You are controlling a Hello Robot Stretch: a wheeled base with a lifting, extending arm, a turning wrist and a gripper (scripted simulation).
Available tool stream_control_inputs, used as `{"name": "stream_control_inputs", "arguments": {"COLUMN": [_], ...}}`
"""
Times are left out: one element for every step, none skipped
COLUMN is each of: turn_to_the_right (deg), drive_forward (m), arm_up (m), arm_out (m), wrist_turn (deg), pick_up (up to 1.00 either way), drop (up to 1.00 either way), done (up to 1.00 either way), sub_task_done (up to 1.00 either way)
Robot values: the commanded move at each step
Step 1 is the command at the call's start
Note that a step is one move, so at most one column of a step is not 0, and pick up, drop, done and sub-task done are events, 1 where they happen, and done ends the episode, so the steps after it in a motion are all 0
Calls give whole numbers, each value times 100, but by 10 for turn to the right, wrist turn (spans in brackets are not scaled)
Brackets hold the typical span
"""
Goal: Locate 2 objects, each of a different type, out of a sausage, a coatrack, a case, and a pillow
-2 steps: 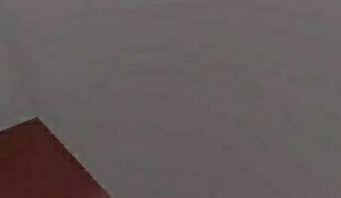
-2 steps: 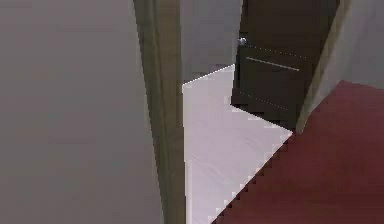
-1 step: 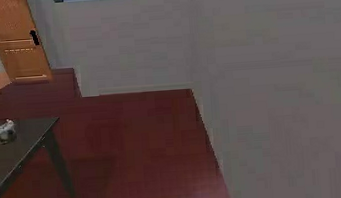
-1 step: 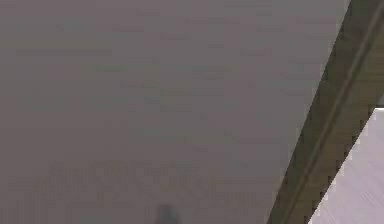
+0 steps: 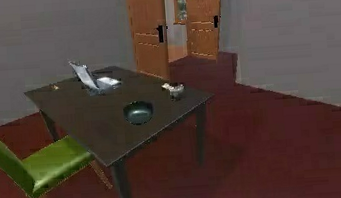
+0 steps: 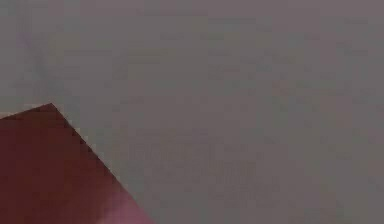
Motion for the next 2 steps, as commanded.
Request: {"name": "stream_control_inputs", "arguments": {"turn_to_the_right": [-420,0], "drive_forward": [0,5], "arm_up": [0,0], "arm_out": [0,0], "wrist_turn": [0,0], "pick_up": [0,0], "drop": [0,0], "done": [0,0], "sub_task_done": [0,0]}}
